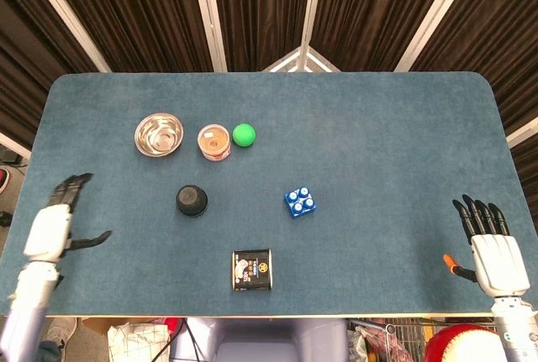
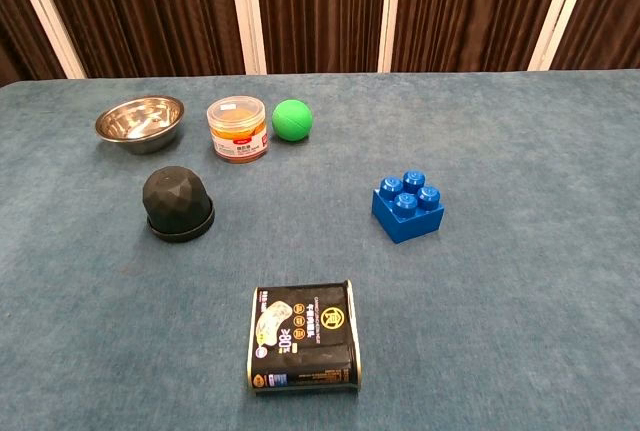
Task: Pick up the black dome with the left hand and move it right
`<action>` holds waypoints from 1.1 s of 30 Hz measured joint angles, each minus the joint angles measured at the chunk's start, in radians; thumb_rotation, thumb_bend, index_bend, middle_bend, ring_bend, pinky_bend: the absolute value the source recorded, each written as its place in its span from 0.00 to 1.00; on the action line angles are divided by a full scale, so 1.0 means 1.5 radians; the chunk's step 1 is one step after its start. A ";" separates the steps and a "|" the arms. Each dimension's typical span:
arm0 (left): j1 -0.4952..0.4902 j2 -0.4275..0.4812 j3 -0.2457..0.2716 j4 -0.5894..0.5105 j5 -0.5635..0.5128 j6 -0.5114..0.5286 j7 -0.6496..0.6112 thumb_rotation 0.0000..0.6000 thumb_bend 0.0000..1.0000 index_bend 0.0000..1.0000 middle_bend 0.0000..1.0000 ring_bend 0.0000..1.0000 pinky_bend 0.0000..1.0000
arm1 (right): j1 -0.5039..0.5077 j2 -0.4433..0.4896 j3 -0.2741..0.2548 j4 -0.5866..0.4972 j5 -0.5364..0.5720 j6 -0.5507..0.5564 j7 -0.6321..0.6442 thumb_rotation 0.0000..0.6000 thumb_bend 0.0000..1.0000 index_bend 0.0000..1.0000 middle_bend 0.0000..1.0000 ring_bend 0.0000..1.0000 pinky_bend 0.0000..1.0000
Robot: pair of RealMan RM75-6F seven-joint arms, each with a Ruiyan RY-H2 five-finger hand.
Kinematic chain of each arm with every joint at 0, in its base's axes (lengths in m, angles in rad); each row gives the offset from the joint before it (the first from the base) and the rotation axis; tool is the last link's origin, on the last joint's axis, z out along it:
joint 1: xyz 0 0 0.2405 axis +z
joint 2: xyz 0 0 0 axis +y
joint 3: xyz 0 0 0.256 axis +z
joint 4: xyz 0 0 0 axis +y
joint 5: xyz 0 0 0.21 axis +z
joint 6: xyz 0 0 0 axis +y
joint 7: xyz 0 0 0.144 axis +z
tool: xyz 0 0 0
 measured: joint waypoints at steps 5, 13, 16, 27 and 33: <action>-0.033 -0.058 -0.011 0.058 -0.022 -0.040 -0.010 1.00 0.21 0.09 0.10 0.00 0.00 | -0.002 0.001 -0.003 -0.001 0.000 0.000 0.003 1.00 0.23 0.00 0.00 0.00 0.00; -0.083 -0.151 -0.021 0.161 -0.029 -0.093 -0.080 1.00 0.20 0.09 0.10 0.00 0.00 | -0.002 0.003 0.001 0.002 0.005 0.001 0.007 1.00 0.23 0.00 0.00 0.00 0.00; -0.096 -0.176 -0.020 0.188 -0.019 -0.101 -0.095 1.00 0.20 0.09 0.10 0.00 0.00 | -0.001 0.003 0.001 0.002 0.003 0.000 0.008 1.00 0.23 0.00 0.00 0.00 0.00; -0.149 -0.283 -0.020 0.293 -0.040 -0.158 -0.083 1.00 0.19 0.09 0.14 0.00 0.00 | -0.002 0.000 0.006 0.009 0.012 0.003 0.014 1.00 0.23 0.00 0.00 0.00 0.00; -0.159 -0.301 -0.023 0.307 -0.042 -0.161 -0.088 1.00 0.19 0.09 0.15 0.00 0.00 | 0.000 -0.004 0.007 0.013 0.012 0.002 0.015 1.00 0.23 0.00 0.00 0.00 0.00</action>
